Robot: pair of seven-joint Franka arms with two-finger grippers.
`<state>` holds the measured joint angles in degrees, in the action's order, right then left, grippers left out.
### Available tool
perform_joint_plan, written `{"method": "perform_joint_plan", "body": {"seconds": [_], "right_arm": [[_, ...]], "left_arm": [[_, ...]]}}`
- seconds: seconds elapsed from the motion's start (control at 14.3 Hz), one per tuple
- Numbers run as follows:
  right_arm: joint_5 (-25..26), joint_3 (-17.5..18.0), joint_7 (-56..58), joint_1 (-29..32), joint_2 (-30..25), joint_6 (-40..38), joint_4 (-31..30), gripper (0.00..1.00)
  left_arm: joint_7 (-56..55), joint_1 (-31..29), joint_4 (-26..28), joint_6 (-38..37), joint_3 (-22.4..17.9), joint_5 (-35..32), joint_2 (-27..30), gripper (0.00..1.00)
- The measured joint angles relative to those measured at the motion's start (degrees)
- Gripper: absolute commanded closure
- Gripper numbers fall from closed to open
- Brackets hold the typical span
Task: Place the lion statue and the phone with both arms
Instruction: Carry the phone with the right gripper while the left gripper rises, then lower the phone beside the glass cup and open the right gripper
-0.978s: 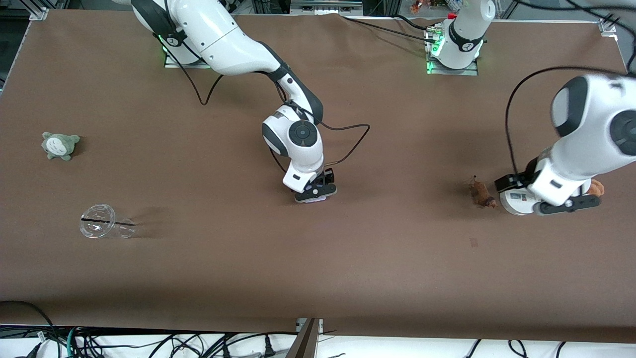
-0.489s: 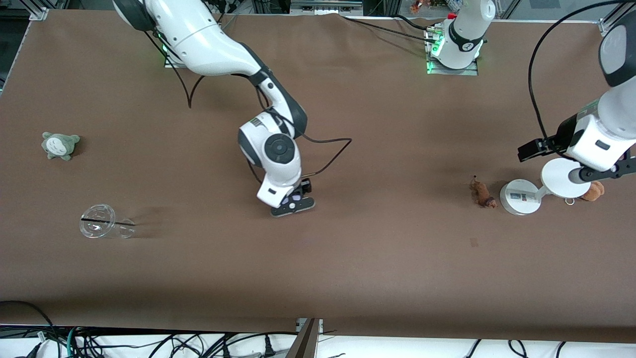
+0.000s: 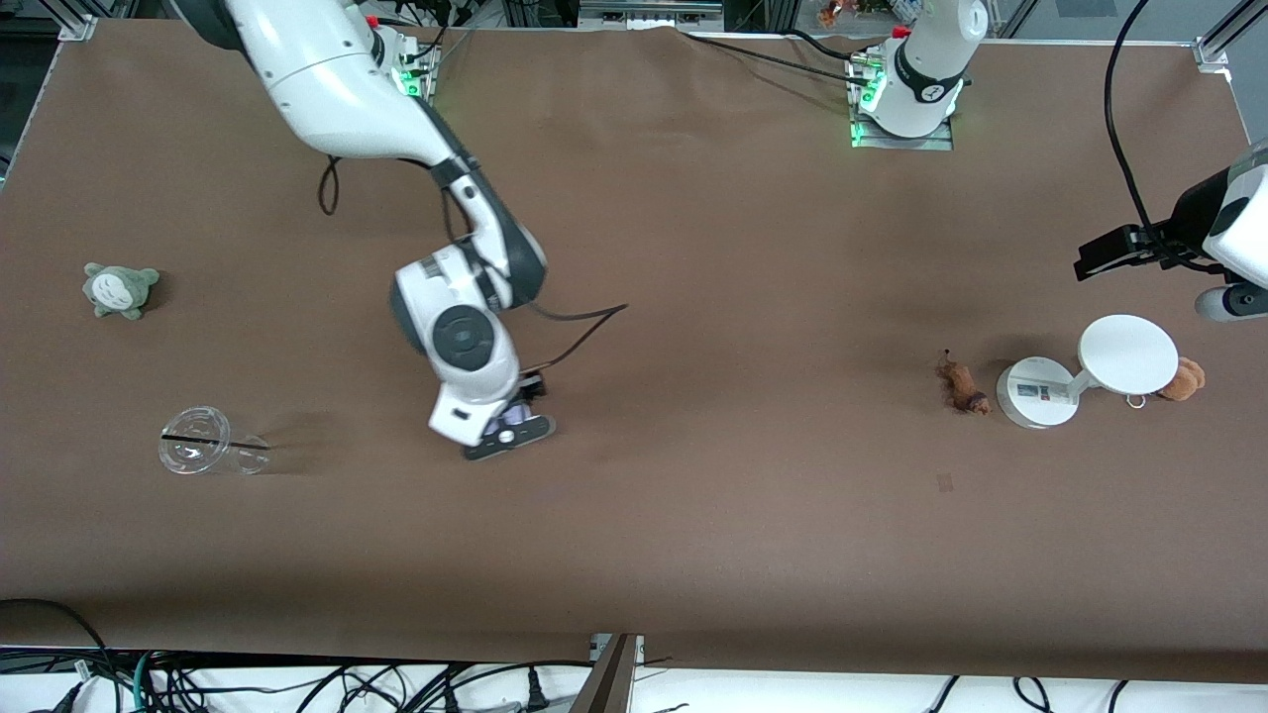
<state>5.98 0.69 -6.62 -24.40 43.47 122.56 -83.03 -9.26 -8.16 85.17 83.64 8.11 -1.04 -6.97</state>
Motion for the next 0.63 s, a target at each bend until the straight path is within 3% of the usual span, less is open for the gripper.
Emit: {"method": "perform_joint_plan", "body": {"seconds": [0.21, 0.63], "right_arm": [[-0.5, -0.8, 2.1, 4.2, -4.7, 4.9, -8.3, 0.89], [-0.6, -3.7, 3.6, 11.6, -12.2, 27.6, -31.5, 0.89]], "left_arm": [[0.1, -0.2, -1.1, 0.0, -0.2, 0.0, -0.9, 0.0], [0.2, -0.2, -3.1, -0.6, -0.1, 0.0, -1.9, 0.0]]}}
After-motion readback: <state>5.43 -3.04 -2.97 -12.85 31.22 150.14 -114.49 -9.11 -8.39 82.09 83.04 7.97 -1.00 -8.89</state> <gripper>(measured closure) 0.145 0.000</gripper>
